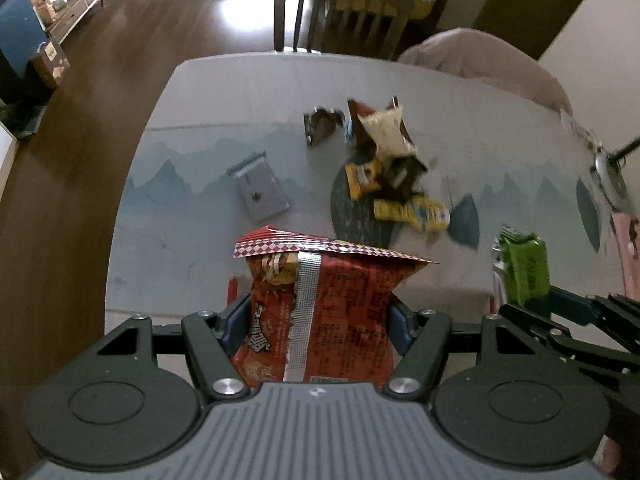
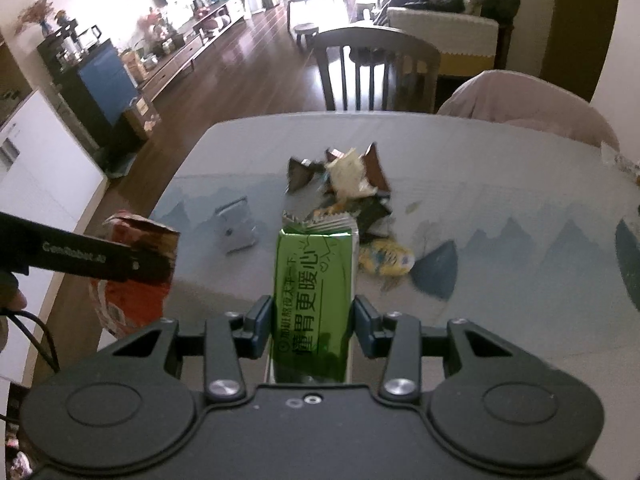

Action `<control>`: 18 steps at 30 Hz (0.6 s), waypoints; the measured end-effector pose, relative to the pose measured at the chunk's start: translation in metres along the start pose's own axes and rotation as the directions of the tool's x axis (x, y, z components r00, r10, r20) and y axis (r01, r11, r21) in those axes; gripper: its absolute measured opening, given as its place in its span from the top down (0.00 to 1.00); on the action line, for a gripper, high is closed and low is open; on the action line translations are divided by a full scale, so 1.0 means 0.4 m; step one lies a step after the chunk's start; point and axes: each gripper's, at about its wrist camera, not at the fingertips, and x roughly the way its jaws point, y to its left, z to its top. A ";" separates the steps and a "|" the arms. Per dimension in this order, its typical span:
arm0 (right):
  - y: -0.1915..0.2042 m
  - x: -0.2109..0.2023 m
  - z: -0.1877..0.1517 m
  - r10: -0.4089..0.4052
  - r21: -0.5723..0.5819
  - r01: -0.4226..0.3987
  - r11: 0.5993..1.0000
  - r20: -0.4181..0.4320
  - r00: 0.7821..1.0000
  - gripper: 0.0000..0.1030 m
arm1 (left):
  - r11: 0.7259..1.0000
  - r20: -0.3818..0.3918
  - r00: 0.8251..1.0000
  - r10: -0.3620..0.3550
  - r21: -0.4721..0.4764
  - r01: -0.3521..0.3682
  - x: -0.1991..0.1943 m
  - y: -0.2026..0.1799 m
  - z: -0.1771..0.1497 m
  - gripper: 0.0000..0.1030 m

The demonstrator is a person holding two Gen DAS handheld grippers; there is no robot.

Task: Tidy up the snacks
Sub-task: 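Carry the green bar into the box and open the right tool while the left releases the red bag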

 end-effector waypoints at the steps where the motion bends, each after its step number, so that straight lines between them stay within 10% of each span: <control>1: 0.008 0.000 -0.012 0.002 -0.002 -0.002 1.000 -0.007 1.000 0.60 | 1.000 -0.006 1.000 -0.002 0.004 0.002 0.001 -0.001 -0.012 0.34; 18: 0.074 0.095 -0.209 0.022 0.016 -0.020 1.000 -0.143 0.989 0.60 | 1.000 -0.161 0.987 -0.001 0.004 0.002 0.134 0.029 -0.202 0.34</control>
